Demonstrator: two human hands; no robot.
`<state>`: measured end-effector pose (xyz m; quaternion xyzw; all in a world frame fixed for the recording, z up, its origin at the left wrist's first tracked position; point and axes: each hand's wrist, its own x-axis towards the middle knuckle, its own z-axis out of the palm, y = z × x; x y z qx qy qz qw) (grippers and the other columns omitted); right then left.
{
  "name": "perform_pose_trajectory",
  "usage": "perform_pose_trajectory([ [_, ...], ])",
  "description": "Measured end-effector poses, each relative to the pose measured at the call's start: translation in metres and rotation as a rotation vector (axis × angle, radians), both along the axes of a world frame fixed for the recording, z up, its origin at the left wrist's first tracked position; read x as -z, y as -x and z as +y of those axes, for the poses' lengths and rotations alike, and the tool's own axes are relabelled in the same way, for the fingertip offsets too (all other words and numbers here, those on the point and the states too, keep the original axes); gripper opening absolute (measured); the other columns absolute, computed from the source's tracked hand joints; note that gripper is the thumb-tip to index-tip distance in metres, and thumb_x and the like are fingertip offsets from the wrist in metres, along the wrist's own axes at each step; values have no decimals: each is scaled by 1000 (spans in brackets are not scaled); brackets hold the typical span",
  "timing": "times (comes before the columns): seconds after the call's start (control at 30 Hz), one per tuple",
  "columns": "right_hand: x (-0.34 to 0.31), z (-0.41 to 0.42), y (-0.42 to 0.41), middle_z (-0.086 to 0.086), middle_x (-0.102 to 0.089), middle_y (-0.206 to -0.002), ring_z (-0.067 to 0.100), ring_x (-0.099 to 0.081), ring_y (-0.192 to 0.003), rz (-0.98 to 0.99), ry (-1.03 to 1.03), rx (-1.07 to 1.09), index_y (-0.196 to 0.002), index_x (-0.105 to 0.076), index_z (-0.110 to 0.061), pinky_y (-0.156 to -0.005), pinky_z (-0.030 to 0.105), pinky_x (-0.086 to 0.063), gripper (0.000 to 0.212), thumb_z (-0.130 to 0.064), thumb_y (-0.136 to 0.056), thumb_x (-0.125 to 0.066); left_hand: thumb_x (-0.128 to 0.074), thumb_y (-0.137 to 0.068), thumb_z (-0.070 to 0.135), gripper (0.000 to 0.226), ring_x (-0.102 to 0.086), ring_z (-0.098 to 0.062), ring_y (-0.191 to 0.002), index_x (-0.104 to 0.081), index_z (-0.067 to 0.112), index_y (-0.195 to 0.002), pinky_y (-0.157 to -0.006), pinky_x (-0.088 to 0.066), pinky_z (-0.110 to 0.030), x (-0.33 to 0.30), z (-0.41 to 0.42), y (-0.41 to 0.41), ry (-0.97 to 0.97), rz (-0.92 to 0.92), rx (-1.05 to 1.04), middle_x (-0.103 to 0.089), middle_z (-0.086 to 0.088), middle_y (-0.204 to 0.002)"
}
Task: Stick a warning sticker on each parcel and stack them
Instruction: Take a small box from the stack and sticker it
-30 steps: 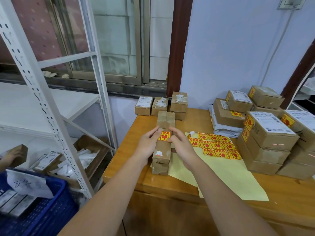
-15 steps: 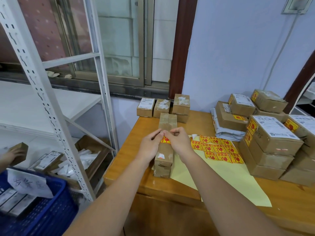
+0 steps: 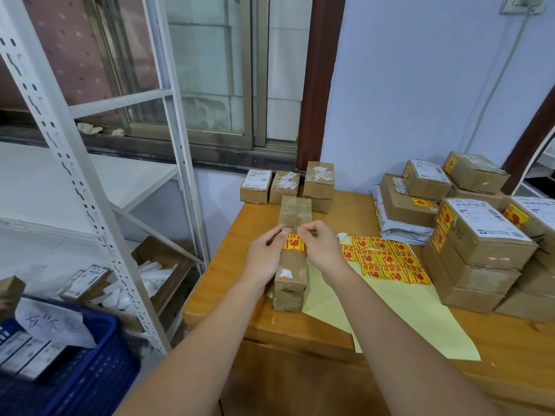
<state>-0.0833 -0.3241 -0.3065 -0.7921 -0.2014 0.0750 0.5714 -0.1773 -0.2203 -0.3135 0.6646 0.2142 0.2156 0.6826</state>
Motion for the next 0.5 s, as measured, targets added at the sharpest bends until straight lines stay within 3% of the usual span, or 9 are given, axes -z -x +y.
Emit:
perform_pose_trajectory([
  [0.1,1,-2,-3,-10,-65,-105,12,-61,-103,12,19,-2,-108,-67,-20,-94,40,-53,16,-25,-104,-53,-58,-105,32,34,-68,-12,-111,-64,31,-138,-72,-57,-18,-1,-1,1,13,3,-5,-68,4,-131],
  [0.2,0,-2,-4,-10,-67,-103,13,-63,-100,8,31,-9,-105,-68,-22,-94,46,-55,17,-28,-104,-53,-59,-104,34,33,-67,-13,-114,-65,31,-137,-88,-59,-28,1,0,0,10,7,-14,-68,4,-132],
  [0.3,-1,-4,-2,-10,-68,-101,13,-65,-101,16,6,-11,-101,-68,-23,-92,42,-56,19,-41,-98,-61,-59,-104,36,34,-66,-14,-116,-65,32,-137,-92,-58,-31,2,0,-1,12,13,-17,-68,4,-133],
  [0.4,0,-7,0,-9,-68,-105,8,-65,-101,53,-22,-46,-103,-67,-29,-90,38,-57,38,-58,-80,-77,-61,-103,37,34,-64,-12,-119,-67,31,-135,-100,-55,-34,1,0,-1,-1,7,-24,-67,6,-134],
  [0.5,1,-8,0,-7,-65,-109,10,-65,-103,95,-31,-68,-110,-65,-28,-91,40,-59,52,-55,-71,-86,-61,-103,35,32,-66,-13,-116,-67,32,-134,-97,-57,-34,1,1,-1,22,14,-22,-68,4,-133],
])
